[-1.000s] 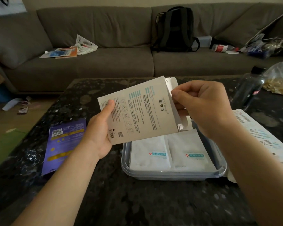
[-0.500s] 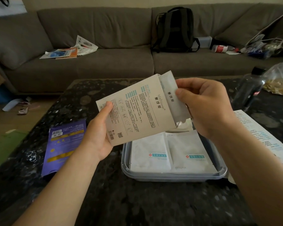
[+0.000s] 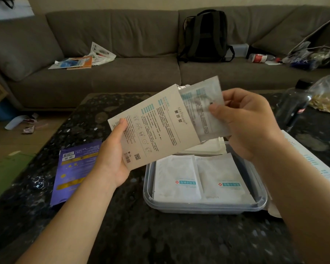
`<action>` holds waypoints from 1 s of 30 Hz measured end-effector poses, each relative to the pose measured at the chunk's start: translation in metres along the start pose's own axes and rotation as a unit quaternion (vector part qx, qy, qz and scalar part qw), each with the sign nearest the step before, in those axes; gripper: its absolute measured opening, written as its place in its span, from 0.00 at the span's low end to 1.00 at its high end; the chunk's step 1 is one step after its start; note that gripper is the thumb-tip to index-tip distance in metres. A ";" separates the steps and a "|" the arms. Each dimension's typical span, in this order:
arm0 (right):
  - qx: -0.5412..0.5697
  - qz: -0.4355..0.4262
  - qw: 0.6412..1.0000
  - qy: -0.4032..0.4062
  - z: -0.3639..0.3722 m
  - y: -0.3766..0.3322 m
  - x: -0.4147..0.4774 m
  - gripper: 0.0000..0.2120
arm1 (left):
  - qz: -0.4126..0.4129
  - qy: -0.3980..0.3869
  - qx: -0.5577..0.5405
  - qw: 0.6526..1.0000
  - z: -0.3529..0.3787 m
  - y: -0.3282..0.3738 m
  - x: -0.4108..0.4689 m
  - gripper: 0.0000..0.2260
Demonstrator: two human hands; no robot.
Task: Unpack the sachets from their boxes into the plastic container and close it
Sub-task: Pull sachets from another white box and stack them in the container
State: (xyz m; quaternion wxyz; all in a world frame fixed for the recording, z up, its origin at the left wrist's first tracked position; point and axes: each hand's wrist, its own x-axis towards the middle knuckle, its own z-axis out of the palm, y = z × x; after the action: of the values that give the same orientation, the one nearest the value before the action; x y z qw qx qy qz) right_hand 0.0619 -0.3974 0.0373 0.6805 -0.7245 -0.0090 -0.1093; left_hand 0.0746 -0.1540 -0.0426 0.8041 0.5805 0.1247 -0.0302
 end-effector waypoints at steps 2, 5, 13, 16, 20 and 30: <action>0.016 0.007 1.000 0.011 -0.004 0.000 0.002 0.03 | 0.000 0.010 -0.004 1.000 -0.001 0.001 0.001 0.17; 0.013 0.011 0.999 0.030 -0.006 0.004 0.003 0.03 | 0.002 0.029 -0.009 1.000 0.000 0.002 0.000 0.16; 0.077 0.030 0.997 -0.006 -0.012 0.010 0.003 0.12 | -0.004 0.053 -0.021 0.998 0.003 0.003 -0.004 0.14; 0.067 0.042 0.997 -0.017 -0.014 0.013 0.001 0.12 | -0.006 0.055 -0.015 0.998 0.004 0.002 -0.004 0.16; 0.100 0.031 0.994 0.009 -0.023 0.011 0.001 0.11 | -0.006 0.077 -0.025 0.997 0.002 0.003 -0.002 0.16; 0.054 -0.023 0.982 -0.180 -0.049 0.010 -0.003 0.15 | 0.005 0.137 -0.104 0.985 -0.004 0.006 0.002 0.18</action>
State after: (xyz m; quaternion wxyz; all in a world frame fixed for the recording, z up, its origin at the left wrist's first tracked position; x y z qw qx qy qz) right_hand 0.0533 -0.4458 0.0290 0.7033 -0.6941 -0.1534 0.0080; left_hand 0.0770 -0.1479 -0.0385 0.8359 0.4926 0.2328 0.0666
